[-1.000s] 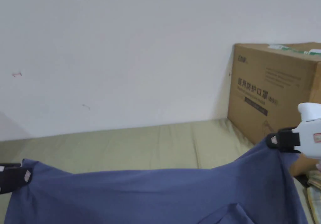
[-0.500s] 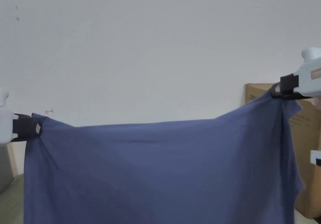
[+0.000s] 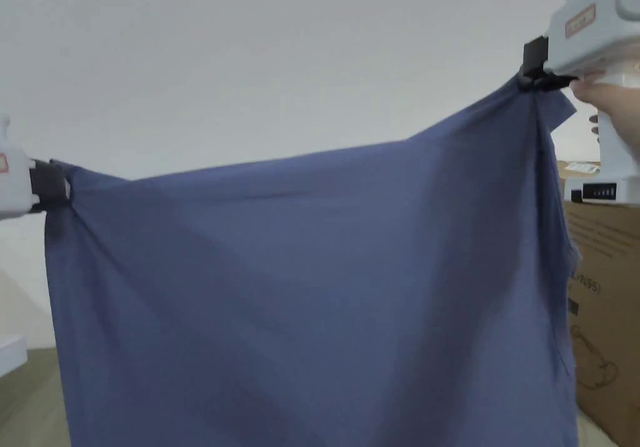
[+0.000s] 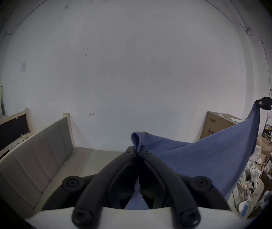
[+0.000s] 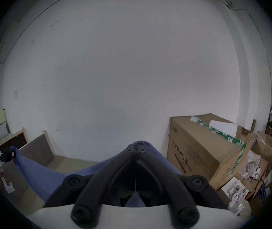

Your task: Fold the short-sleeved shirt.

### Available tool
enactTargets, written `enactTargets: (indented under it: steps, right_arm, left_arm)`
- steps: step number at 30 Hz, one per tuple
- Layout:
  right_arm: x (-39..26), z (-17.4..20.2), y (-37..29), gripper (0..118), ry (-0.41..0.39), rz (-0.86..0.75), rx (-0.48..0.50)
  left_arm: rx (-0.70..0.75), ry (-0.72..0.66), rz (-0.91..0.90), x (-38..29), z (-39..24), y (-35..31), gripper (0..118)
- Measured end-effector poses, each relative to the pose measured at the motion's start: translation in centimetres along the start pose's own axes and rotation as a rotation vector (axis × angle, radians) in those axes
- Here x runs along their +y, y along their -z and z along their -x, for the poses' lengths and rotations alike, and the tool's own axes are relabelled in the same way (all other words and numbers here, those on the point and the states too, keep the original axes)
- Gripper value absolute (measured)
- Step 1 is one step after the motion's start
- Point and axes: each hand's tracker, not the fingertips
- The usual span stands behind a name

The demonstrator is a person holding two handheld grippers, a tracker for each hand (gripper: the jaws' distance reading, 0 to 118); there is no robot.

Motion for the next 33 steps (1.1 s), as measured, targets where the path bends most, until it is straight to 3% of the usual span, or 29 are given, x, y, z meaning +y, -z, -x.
enactTargets:
  steps: [6, 10, 13, 19, 23, 26, 33]
  right_arm:
    - [0.3, 0.9, 3.6, 0, -0.023, -0.073, -0.078]
    - [-2.6, 1.1, 6.3, 0, -0.056, -0.069, -0.08]
    - [-8.6, 0.7, 9.2, 0, -0.1, 0.036, -0.091]
    - [-29.5, -1.9, 11.0, 0, -0.061, 0.457, -0.017]
    - [-43.6, -3.2, 5.1, 0, -0.039, 0.75, 0.02]
    - [-50.2, -4.3, -1.7, 0, -0.05, 0.897, 0.033]
    - [-56.4, -8.0, -14.3, 0, -0.157, 1.063, 0.095]
  left_arm:
    - [0.017, -0.02, -0.088, -0.9, -1.2, 5.8, 0]
    - [0.029, -0.002, -0.067, -3.7, -1.9, 9.3, 0]
    - [0.026, -0.003, 0.033, -8.5, -1.9, 11.5, 0]
    - [-0.023, -0.044, 0.414, -24.7, -0.4, 11.1, 0]
    - [-0.05, -0.052, 0.661, -35.4, 1.0, 5.3, 0]
    - [-0.054, -0.059, 0.779, -40.2, 2.2, -0.1, 0]
    - [-0.06, -0.015, 0.884, -43.5, 3.8, -11.1, 0]
